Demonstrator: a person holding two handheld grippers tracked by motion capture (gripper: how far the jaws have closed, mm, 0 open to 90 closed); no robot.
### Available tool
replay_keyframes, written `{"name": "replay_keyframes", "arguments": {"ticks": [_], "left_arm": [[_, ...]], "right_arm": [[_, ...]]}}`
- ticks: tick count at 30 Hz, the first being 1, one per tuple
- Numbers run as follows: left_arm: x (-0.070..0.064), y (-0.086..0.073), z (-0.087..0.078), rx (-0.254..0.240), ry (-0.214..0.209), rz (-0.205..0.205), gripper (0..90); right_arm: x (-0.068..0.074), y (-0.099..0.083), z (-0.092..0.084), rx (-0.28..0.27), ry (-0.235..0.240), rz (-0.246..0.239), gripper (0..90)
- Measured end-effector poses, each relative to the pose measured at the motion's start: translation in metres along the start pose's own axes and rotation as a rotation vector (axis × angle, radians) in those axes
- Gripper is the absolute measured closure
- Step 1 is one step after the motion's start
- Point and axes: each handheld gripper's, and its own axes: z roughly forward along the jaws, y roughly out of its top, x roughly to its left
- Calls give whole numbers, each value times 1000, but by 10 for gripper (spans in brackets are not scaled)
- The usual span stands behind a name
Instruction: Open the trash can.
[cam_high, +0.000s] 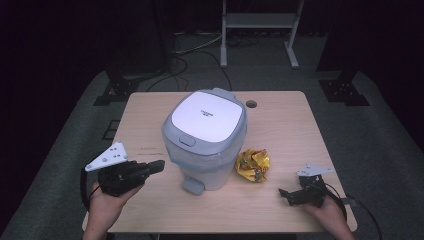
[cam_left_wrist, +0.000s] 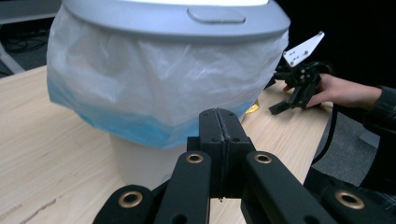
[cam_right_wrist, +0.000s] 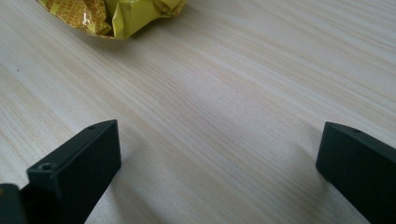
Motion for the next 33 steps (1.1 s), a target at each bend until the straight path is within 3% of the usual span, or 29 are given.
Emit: {"name": "replay_keyframes", "arguments": {"ticks": [15,33], "left_arm": [[-2,28,-5,-25,-15,25,900],[-3,52,18,-41,-46,53,900]], "right_arm": [[0,0,0,0,0,0,0],[0,0,0,0,0,0,0]]}}
